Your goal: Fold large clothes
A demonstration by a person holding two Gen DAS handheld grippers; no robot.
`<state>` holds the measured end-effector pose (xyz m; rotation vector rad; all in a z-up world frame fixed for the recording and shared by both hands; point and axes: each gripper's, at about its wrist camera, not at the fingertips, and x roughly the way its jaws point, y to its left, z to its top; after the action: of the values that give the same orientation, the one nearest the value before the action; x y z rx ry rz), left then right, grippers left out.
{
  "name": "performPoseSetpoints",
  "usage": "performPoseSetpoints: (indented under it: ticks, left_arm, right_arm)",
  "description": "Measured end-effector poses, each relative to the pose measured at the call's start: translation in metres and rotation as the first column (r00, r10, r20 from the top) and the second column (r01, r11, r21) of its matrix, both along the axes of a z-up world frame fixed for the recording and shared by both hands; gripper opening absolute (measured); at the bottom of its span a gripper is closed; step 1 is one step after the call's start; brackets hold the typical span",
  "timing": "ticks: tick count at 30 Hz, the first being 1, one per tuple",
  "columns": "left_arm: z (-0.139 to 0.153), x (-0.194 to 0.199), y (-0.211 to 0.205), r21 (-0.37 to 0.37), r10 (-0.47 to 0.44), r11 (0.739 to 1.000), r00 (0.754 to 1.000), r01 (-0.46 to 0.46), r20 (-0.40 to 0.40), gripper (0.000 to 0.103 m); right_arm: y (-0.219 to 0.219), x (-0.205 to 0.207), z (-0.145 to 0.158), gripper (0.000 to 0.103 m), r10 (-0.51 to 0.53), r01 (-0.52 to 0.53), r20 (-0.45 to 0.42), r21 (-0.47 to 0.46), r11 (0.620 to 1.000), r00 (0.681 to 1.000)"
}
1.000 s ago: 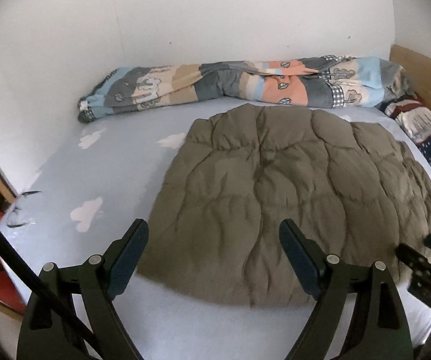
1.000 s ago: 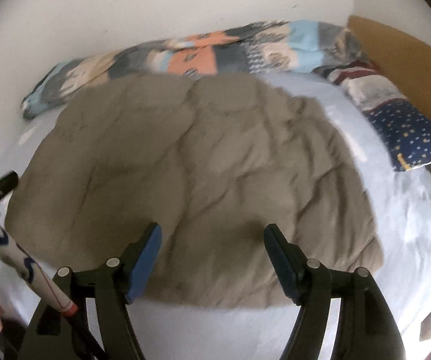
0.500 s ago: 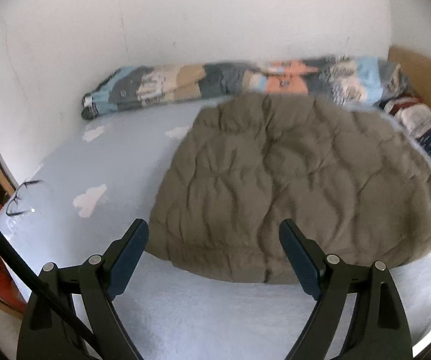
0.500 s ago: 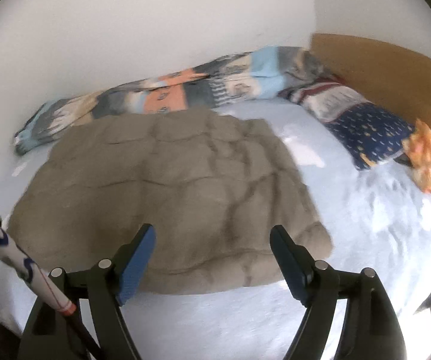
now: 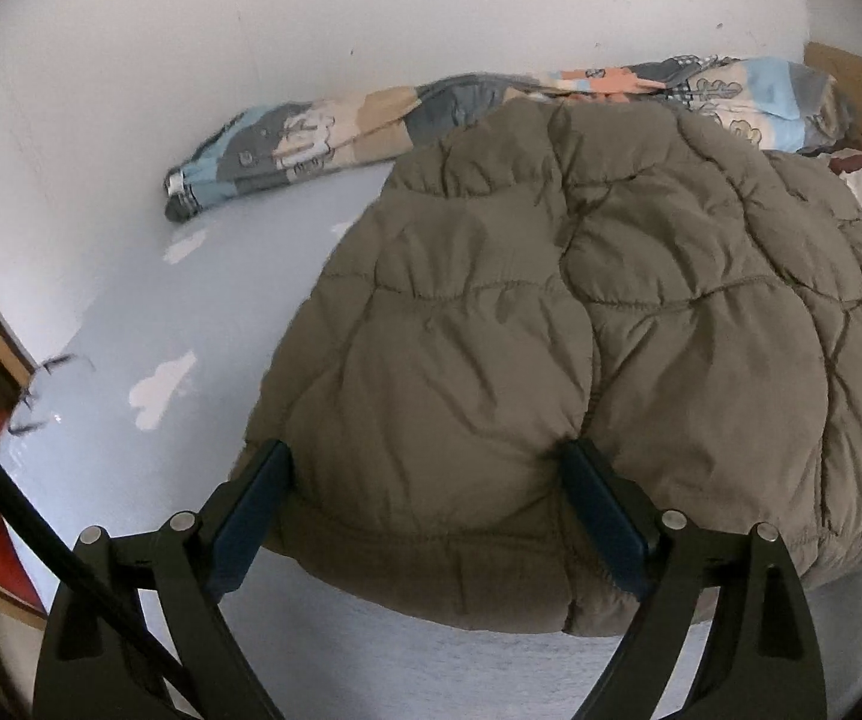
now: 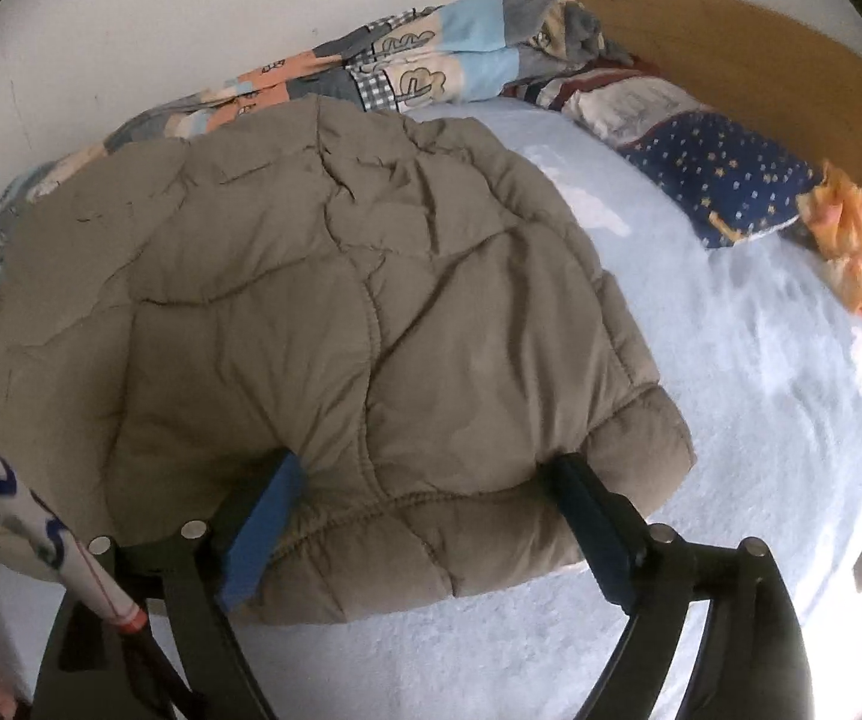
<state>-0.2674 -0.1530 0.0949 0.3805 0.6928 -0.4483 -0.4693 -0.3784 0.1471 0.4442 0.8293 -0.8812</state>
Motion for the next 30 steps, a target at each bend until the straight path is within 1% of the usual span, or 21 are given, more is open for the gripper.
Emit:
performPoseSetpoints:
  ticks: [1, 2, 4, 5, 6, 8, 10, 11, 16, 18, 21, 23, 25, 27, 30]
  left_arm:
    - [0.003, -0.001, 0.001, -0.007, -0.003, 1.000, 1.000, 0.003, 0.007, 0.092]
    - [0.007, -0.004, 0.004, -0.025, -0.007, 1.000, 1.000, 0.007, 0.011, 0.092]
    - [0.011, -0.008, 0.006, -0.061, -0.028, 0.998, 1.000, 0.028, 0.005, 0.092]
    - [0.011, -0.009, 0.005, -0.054, -0.032, 0.998, 0.999, 0.033, 0.010, 0.092]
    - [0.008, -0.010, 0.002, -0.035, -0.040, 0.999, 0.999, 0.040, 0.016, 0.092]
    - [0.003, -0.011, -0.002, -0.011, -0.049, 0.999, 0.999, 0.049, 0.006, 0.092]
    - [0.001, -0.009, -0.003, -0.011, -0.046, 0.999, 0.999, 0.046, -0.011, 0.092]
    - [0.001, -0.009, -0.001, -0.019, -0.046, 0.999, 0.999, 0.045, -0.016, 0.092]
    - [0.008, -0.018, 0.006, -0.049, -0.059, 0.997, 0.998, 0.058, -0.015, 0.092]
    - [0.011, -0.029, 0.006, -0.039, -0.074, 0.997, 0.997, 0.074, 0.006, 0.092]
    - [0.013, -0.044, 0.004, -0.017, -0.108, 0.994, 0.994, 0.108, -0.002, 0.092]
    - [0.020, -0.056, 0.009, -0.033, -0.133, 0.991, 0.991, 0.133, -0.003, 0.092]
    - [0.030, -0.071, 0.017, -0.059, -0.159, 0.985, 0.987, 0.159, 0.008, 0.092]
    - [0.039, -0.085, 0.024, -0.071, -0.174, 0.982, 0.984, 0.176, 0.026, 0.092]
    - [0.052, -0.102, 0.039, -0.095, -0.194, 0.976, 0.981, 0.196, 0.028, 0.092]
  right_arm:
    - [0.004, -0.001, 0.007, 0.085, -0.010, 0.010, 0.014, -0.042, 0.999, 1.000]
    - [0.009, 0.001, 0.015, 0.083, 0.007, -0.003, 0.041, -0.099, 0.995, 0.999]
    - [0.025, 0.011, 0.025, 0.083, 0.080, -0.066, 0.063, -0.191, 0.979, 0.995]
    - [0.039, 0.015, 0.028, 0.083, 0.126, -0.109, 0.060, -0.231, 0.967, 0.990]
    - [0.047, 0.020, 0.025, 0.083, 0.167, -0.151, 0.050, -0.232, 0.961, 0.985]
    - [0.055, 0.034, 0.007, 0.083, 0.231, -0.228, 0.003, -0.150, 0.962, 0.973]
    - [0.056, 0.041, -0.010, 0.083, 0.233, -0.237, -0.049, -0.108, 0.965, 0.971]
    - [0.056, 0.041, -0.009, 0.084, 0.236, -0.241, -0.053, -0.112, 0.964, 0.970]
    - [0.060, 0.032, 0.005, 0.084, 0.231, -0.233, -0.032, -0.131, 0.964, 0.972]
    - [0.064, 0.028, 0.014, 0.084, 0.236, -0.239, -0.033, -0.155, 0.959, 0.971]
    - [0.073, 0.021, 0.018, 0.084, 0.234, -0.242, -0.064, -0.176, 0.954, 0.970]
    - [0.076, 0.015, 0.018, 0.084, 0.226, -0.238, -0.088, -0.174, 0.955, 0.970]
    - [0.081, 0.006, 0.025, 0.084, 0.225, -0.235, -0.074, -0.186, 0.954, 0.971]
    - [0.090, -0.005, 0.035, 0.084, 0.221, -0.229, -0.064, -0.219, 0.948, 0.973]
    - [0.100, -0.021, 0.044, 0.084, 0.215, -0.219, -0.043, -0.238, 0.946, 0.976]
